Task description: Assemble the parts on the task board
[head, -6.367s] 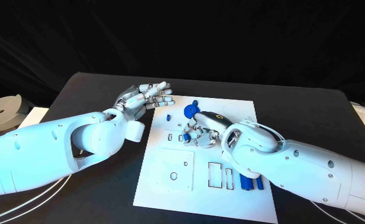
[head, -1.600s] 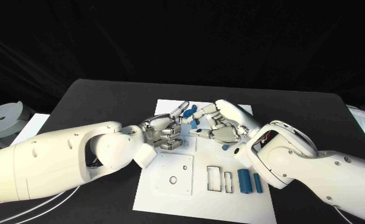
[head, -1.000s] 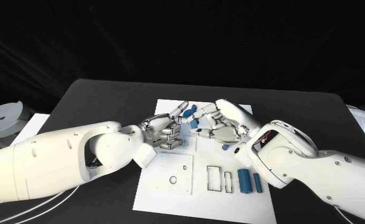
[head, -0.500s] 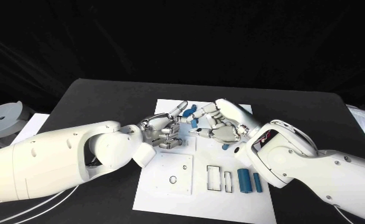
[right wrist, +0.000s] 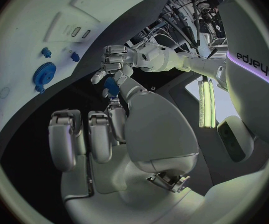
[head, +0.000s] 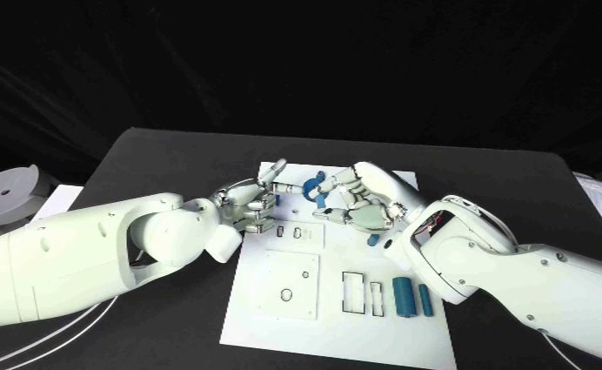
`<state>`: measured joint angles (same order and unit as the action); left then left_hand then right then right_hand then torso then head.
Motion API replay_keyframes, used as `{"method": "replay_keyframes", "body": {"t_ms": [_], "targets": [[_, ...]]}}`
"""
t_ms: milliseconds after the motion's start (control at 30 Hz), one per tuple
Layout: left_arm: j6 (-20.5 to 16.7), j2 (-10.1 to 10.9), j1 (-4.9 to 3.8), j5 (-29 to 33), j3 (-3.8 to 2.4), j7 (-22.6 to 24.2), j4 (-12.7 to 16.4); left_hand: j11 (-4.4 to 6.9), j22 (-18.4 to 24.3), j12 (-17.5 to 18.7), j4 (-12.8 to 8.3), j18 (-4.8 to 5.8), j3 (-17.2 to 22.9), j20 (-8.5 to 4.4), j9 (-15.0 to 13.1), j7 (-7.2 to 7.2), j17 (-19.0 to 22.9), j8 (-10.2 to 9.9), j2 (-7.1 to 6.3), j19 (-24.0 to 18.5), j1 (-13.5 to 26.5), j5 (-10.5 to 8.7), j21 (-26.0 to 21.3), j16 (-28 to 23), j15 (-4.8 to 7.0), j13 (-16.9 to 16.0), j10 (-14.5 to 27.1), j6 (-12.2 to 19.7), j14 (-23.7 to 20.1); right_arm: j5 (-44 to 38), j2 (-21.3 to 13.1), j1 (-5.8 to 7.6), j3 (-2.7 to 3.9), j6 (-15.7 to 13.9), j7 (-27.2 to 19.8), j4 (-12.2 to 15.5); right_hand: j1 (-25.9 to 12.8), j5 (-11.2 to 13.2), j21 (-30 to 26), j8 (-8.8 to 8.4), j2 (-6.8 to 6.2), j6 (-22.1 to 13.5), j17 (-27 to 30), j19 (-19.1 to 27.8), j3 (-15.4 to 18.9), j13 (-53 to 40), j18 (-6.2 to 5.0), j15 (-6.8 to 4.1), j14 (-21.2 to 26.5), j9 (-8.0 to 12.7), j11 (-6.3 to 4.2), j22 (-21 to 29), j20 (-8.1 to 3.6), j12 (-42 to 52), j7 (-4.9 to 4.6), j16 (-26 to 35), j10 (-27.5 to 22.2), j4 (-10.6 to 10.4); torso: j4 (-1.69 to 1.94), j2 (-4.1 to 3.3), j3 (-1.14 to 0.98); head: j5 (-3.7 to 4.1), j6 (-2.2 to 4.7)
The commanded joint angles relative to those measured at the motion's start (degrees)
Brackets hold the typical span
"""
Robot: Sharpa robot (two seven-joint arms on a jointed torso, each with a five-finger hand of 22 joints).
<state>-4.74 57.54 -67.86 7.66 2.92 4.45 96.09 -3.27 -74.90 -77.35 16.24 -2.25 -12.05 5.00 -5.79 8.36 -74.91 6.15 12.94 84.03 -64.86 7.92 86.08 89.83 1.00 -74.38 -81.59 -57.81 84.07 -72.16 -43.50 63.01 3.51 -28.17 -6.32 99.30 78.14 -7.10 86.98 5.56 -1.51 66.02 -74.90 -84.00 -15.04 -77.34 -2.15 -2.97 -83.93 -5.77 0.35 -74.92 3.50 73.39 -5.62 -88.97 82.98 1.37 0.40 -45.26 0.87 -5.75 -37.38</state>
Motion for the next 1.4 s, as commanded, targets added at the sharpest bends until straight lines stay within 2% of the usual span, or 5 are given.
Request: {"method": "replay_keyframes", "body": {"t_ms": [33,567,633,1000,1400], "targets": [[-0.8,0.7,-0.17,-0.3,-0.1,2.0,-0.5,-0.22,-6.8,-0.2,-0.1,0.47,-0.2,0.54,0.1,-0.08,-15.1,-0.3,0.04,2.2,-0.5,0.37,0.4,0.2,-0.53,-0.1,0.0,0.4,5.9,0.6,0.9,-0.28,-0.07,1.7,0.1,-1.4,0.4,-0.1,0.3,0.28,1.0,0.9,-13.9,-2.7,-0.3,-1.0,0.75,-0.31,-5.8,-0.1,0.12,-9.0,-0.48,-0.4,0.43,-0.3,0.4,0.0,0.05,0.02,0.09,-0.03,-0.13],[-3.1,4.6,-1.01,0.4,-0.7,4.8,0.3,-0.32,-6.2,0.1,-0.3,0.32,-0.1,0.7,0.1,-0.01,-15.1,-0.3,-0.04,1.9,-0.9,0.42,0.1,0.2,-0.65,0.3,0.2,0.5,5.9,0.5,8.0,-2.12,-1.5,4.5,2.6,-12.8,0.3,-1.8,0.3,0.21,1.16,1.0,-14.1,-2.8,-0.6,-1.1,0.77,-0.32,-5.9,-0.2,0.13,-9.0,-0.52,-0.2,0.41,-0.5,0.5,0.3,0.23,-0.06,0.08,-0.16,-0.94],[-3.2,4.6,-1.04,0.5,-0.72,4.9,0.4,-0.32,-6.2,0.1,-0.3,0.32,-0.1,0.7,0.1,-0.01,-15.1,-0.3,-0.04,1.9,-0.9,0.42,0.1,0.2,-0.65,0.3,0.2,0.5,5.9,0.2,8.7,-2.28,-1.65,4.8,3.3,-13.5,0.2,-1.8,0.3,0.18,1.11,0.9,-14.1,-2.7,-0.6,-1.0,0.75,-0.32,-5.9,-0.2,0.15,-9.0,-0.52,-0.4,0.38,-0.5,0.5,0.3,0.0,-0.07,0.02,-0.39,-1.04],[-3.1,4.0,-1.11,0.9,-0.74,4.4,0.7,-0.33,-6.1,0.2,-0.4,0.3,-0.1,0.72,0.1,0.0,-15.1,-0.3,-0.05,1.8,-0.9,0.43,0.0,0.2,-0.67,0.4,0.3,0.5,5.9,-2.0,10.4,-2.52,-2.1,7.8,9.5,-14.4,-0.3,-0.9,0.2,0.0,0.95,0.8,-13.9,-2.6,-0.6,-0.7,0.68,-0.26,-5.8,-0.2,0.21,-8.7,-0.49,-0.8,0.31,-0.3,0.3,0.3,-0.1,-0.06,-0.05,-0.53,-1.34],[-3.0,3.5,-1.12,1.0,-0.74,4.0,0.6,-0.34,-6.1,0.3,-0.4,0.3,-0.1,0.73,0.1,0.01,-15.1,-0.3,-0.06,1.8,-1.0,0.43,0.0,0.2,-0.68,0.5,0.3,0.5,5.9,-3.3,11.0,-2.53,-2.37,9.2,11.2,-13.7,-1.0,1.1,-0.1,-0.2,0.87,0.7,-13.5,-2.3,-0.6,0.2,0.57,-0.19,-5.7,-0.2,0.27,-8.2,-0.42,-2.4,0.27,-0.1,-0.4,0.4,-0.11,-0.01,-0.05,-0.71,-1.63]]}}
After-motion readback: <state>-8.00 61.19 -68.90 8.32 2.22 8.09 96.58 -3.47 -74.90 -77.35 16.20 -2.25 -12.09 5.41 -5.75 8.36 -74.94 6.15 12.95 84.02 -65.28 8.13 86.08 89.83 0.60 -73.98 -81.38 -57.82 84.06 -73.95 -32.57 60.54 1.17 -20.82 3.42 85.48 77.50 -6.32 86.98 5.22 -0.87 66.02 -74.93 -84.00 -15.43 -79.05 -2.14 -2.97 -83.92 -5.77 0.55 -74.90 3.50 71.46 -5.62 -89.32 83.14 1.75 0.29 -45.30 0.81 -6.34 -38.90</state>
